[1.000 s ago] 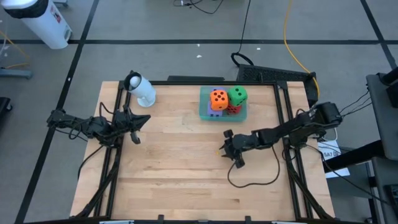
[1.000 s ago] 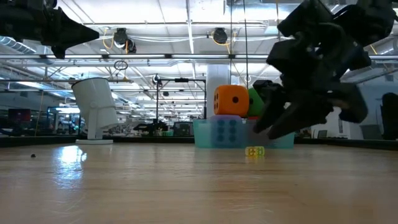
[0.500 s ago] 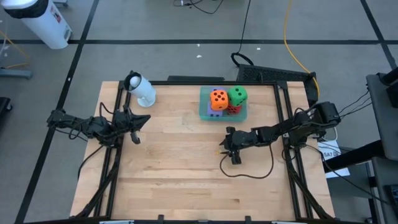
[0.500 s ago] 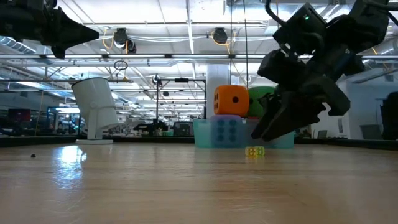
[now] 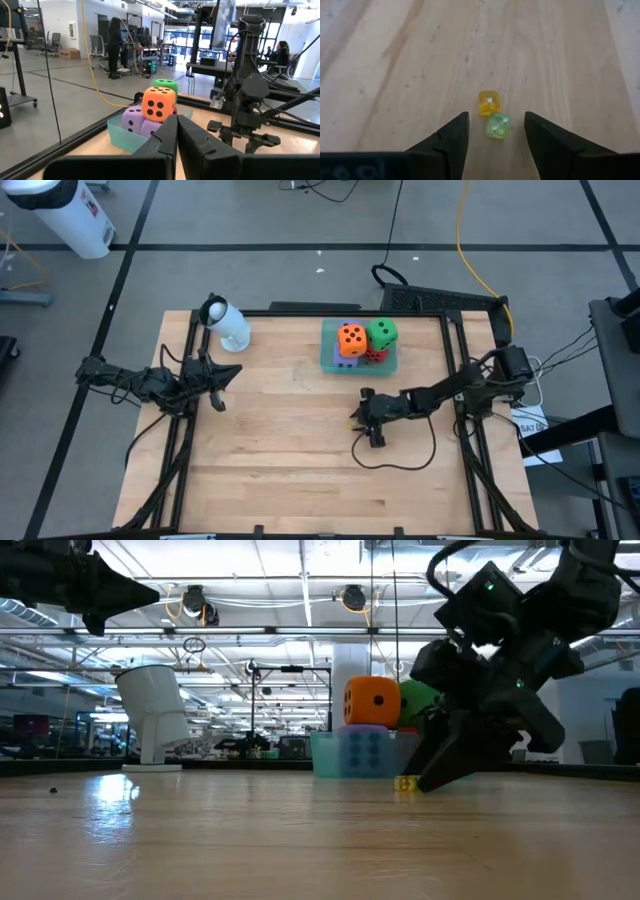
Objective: Pick & Place Dice
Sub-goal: Put the small green die into the bin
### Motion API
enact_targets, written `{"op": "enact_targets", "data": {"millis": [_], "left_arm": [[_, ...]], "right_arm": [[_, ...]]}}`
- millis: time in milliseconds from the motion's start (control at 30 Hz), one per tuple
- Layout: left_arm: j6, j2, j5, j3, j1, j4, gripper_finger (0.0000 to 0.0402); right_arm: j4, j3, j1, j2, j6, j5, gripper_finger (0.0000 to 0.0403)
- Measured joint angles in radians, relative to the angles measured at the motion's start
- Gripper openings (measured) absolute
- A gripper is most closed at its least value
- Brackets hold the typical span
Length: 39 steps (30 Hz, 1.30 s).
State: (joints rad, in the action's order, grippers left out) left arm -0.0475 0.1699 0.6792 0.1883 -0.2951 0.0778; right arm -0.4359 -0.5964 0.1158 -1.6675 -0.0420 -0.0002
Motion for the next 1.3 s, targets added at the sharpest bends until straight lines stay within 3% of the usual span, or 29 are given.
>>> {"op": "enact_targets", "data": {"millis": [367,867,1300], "left_arm": [[0.003,0.000,0.000,0.000,0.000,-0.008,0.0019],[0.012,0.000,0.001,0.000,0.000,-0.007,0.0019],[0.012,0.000,0.001,0.000,0.000,-0.006,0.0019]], "right_arm": [[0.040,-0.001,-0.018,0.018,-0.006,-0.001,0.0165],[0.022,0.000,-0.018,0.021,-0.023,-0.002,0.0082],[0.002,0.000,-0.036,-0.001,-0.029,-0.005,0.0077]]}}
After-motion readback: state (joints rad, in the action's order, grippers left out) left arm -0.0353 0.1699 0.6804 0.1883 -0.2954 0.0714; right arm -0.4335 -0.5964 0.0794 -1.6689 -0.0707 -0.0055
